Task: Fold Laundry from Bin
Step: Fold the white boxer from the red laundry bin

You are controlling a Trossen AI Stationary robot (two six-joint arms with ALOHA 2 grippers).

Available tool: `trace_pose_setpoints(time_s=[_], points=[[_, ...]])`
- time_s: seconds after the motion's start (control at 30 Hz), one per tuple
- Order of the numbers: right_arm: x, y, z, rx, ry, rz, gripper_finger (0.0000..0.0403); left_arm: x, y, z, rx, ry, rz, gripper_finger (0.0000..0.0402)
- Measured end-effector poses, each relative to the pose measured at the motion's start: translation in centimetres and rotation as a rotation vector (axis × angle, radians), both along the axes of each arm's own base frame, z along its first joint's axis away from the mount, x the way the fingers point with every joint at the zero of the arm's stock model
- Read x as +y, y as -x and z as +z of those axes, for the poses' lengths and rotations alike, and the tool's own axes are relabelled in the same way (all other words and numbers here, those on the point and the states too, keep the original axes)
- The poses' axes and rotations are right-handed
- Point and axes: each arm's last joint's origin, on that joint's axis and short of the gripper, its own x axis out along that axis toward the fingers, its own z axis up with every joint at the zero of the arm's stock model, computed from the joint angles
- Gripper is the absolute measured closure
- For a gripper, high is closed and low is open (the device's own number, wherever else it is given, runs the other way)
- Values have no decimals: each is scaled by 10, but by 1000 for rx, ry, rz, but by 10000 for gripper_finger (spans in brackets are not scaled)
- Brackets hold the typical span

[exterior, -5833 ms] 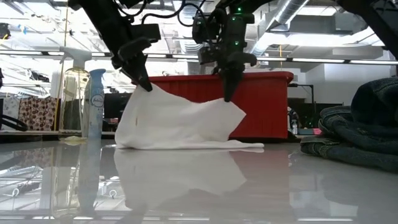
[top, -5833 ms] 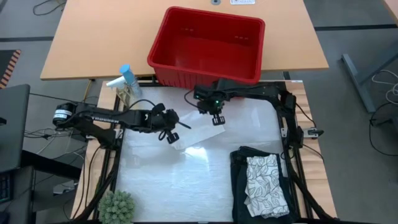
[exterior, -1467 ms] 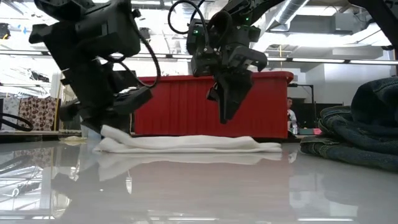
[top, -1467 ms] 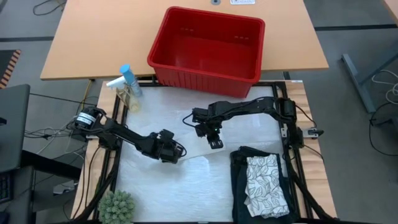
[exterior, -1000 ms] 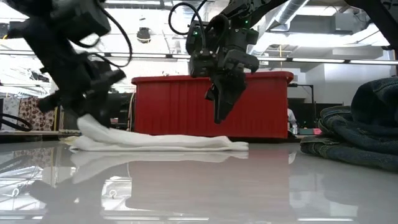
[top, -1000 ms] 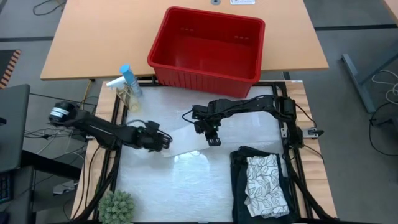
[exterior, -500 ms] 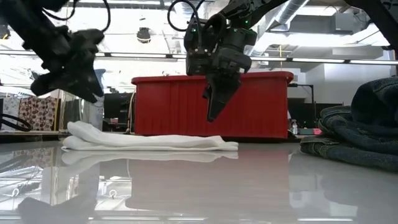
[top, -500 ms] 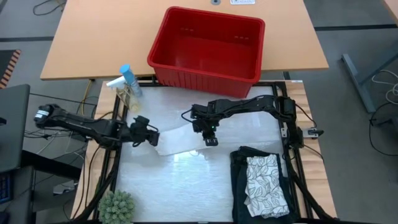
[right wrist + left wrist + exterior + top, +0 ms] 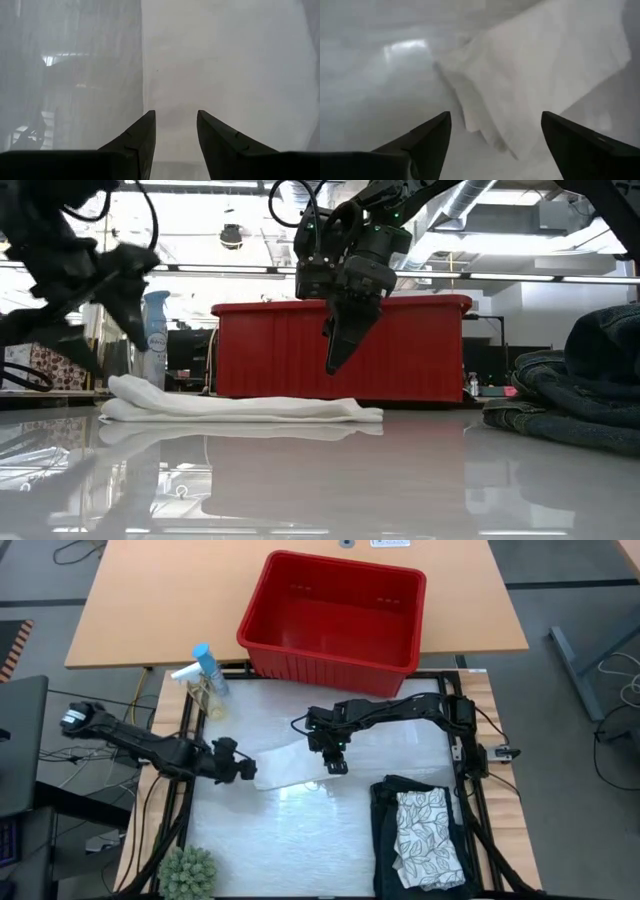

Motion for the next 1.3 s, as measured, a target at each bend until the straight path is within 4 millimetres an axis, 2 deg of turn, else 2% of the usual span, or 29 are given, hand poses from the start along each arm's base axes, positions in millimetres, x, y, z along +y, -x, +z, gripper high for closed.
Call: trace_pose_setpoints(time_s=[0.13,0.27,0.6,0.87,1.13,1.3], points=[[0,0,0,-1,0,0,231,-5,2,-5,13,70,132,92],[0,0,0,-3,0,0,232,-6,0,-8,-17,57,235,90],[-1,0,0,-2,-1,-3,232,-9,-9,-40,-113,97,302,90],[-1,0,0,-3,-1,-3,232,-12,-18,-51,-110,99,314,92],[-1,0,0,-6,-1,-2,232,-15,-29,-61,-128,83,323,117],[1,-1,1,-13,-2,-3,242,-14,-28,-65,-125,89,363,161]])
